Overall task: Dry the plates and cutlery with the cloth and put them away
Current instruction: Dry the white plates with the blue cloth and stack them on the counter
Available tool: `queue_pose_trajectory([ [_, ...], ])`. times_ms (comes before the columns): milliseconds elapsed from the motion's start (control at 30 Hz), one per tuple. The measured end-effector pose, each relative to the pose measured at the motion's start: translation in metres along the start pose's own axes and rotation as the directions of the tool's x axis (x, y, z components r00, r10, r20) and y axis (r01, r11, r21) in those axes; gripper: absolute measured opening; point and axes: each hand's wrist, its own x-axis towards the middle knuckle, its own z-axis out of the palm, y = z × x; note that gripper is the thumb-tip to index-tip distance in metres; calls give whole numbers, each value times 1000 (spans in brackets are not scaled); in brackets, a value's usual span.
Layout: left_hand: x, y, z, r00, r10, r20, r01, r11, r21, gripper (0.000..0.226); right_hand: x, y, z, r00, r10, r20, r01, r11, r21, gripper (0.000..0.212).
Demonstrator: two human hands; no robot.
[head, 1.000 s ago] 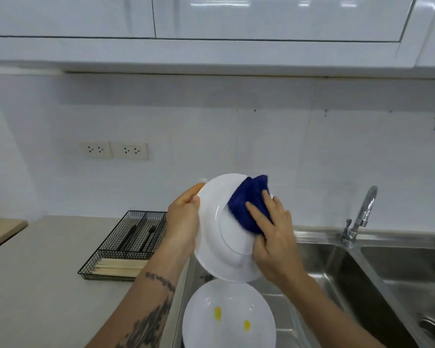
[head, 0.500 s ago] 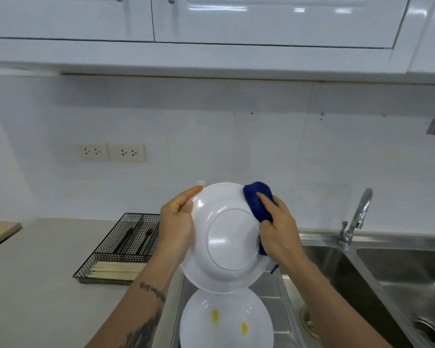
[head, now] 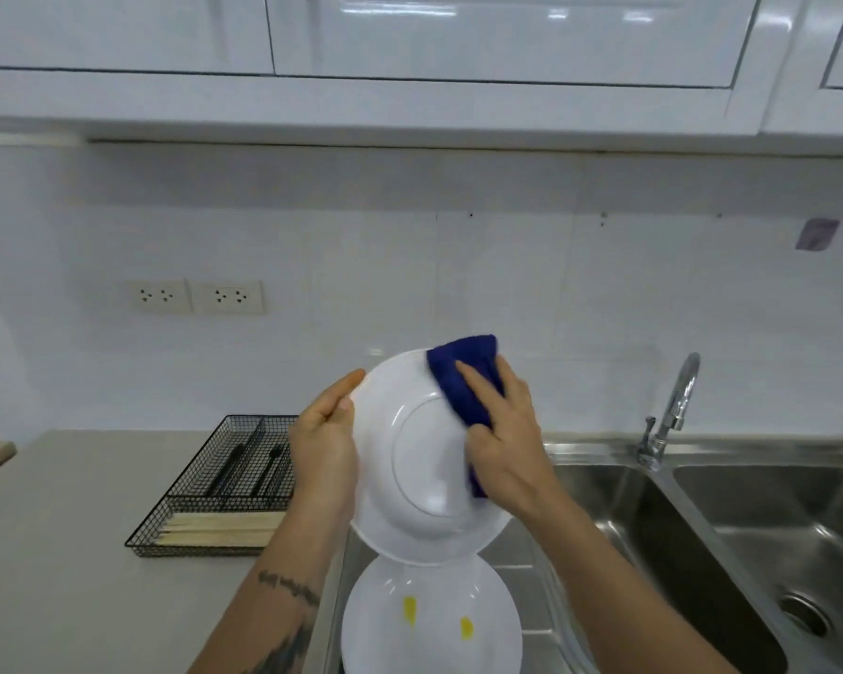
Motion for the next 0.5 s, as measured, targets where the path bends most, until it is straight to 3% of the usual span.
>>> queue_pose_trajectory([
  [67,-8,-12,-10,1000,-19,2,19,998,-57,38,-3,9,-9,993,110,54,-118,973,198,71],
  [133,-11,-22,-17,997,-48,62,51,998,-45,40,-2,14,-16,982,150,116,-176,945,275,66],
  [233,2,-21,-26,968,-68,243,56,997,55,47,4,16,-31,985,114,128,-144,955,259,62],
  [367,29,5,-19,863,-112,493,-7,973,232,46,16,4,-53,969,-1,248,-49,980,193,64],
  [500,33,8,-1,824,-137,550,-2,970,244,41,18,-2,-54,967,-114,226,100,992,74,64],
])
